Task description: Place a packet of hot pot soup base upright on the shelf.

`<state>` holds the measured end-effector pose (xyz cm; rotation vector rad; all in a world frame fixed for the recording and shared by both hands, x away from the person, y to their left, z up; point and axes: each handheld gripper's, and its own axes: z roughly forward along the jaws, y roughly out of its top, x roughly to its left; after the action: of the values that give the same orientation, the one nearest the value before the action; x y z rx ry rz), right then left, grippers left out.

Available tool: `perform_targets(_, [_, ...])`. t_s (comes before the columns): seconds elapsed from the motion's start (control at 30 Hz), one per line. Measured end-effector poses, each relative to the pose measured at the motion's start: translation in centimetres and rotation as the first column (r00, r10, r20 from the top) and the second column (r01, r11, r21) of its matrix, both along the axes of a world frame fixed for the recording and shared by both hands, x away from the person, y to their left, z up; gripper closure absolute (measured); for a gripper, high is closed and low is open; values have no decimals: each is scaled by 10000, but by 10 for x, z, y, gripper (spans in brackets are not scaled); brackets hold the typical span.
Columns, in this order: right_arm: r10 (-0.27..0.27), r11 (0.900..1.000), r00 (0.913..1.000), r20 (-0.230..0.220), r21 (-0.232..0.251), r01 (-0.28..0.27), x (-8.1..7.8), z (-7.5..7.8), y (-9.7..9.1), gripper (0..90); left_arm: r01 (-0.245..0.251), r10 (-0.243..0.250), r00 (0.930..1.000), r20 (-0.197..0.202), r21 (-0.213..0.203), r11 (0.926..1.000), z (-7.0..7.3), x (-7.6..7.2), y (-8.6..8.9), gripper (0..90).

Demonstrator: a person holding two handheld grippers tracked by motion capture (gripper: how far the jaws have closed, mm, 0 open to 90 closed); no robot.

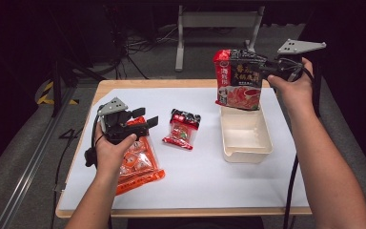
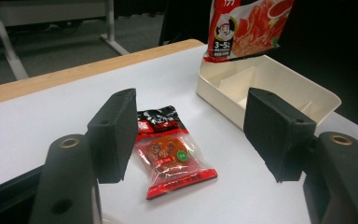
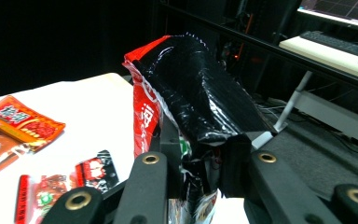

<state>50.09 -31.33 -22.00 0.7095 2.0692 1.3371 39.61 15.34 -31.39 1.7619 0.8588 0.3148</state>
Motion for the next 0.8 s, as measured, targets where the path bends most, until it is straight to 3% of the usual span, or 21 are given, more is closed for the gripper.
perform_targets(0.53, [-510, 9987, 9984, 240, 98, 508, 13, -19, -13, 757, -54, 54, 9999, -111, 1, 10000, -1, 1, 1, 362])
perform_targets(0.8, [-160, 9994, 9993, 332, 297, 150, 15, -26, -16, 758, -33, 34, 9999, -124, 60, 10000, -2, 2, 0, 361])
